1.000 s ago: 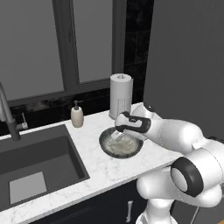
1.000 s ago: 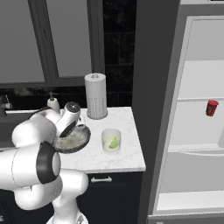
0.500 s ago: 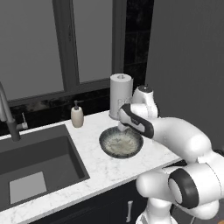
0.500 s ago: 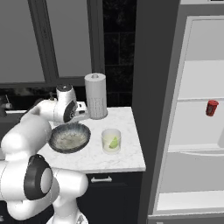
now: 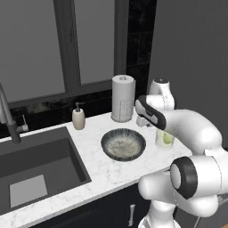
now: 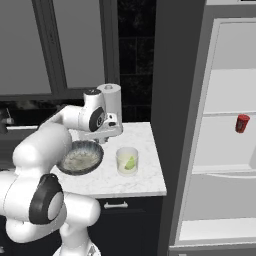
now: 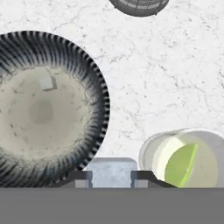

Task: Grab a lemon wedge from the fridge and one ice cube from the ice bowl, and put them in the glass of lemonade.

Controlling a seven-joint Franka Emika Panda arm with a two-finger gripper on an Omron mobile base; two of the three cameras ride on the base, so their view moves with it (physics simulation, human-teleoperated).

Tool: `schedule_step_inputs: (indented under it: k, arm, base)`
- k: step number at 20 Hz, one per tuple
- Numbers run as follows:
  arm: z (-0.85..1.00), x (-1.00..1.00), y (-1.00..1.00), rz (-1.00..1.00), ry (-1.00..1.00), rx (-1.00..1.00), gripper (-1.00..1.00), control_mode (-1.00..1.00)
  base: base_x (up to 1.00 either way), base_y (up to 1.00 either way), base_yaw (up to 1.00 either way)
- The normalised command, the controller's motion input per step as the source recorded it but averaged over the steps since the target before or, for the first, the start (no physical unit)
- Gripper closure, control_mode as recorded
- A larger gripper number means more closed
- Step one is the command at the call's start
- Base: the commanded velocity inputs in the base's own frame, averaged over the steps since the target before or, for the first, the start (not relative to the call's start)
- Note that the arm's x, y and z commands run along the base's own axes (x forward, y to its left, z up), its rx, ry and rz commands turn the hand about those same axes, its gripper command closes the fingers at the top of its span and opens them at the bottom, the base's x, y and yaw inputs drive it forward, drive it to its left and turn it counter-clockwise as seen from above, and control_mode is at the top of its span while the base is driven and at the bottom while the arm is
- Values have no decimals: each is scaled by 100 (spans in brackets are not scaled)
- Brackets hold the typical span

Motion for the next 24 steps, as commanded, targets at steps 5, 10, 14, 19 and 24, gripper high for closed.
schedule_step_inputs:
  k: [5,10,14,19,24]
  arm:
    - [20,-17,-67,-11,-8,1,100,-100]
    - [-2,0,-62,-6,-2,0,100,-100]
    - [-15,2,-11,0,0,0,100,-100]
    - [-3,6,-1,0,0,0,100,-100]
    - [-4,4,-4,0,0,0,100,-100]
  base:
    - [0,0,0]
    - [0,0,0]
    - [0,0,0]
    - [0,0,0]
    - [0,0,0]
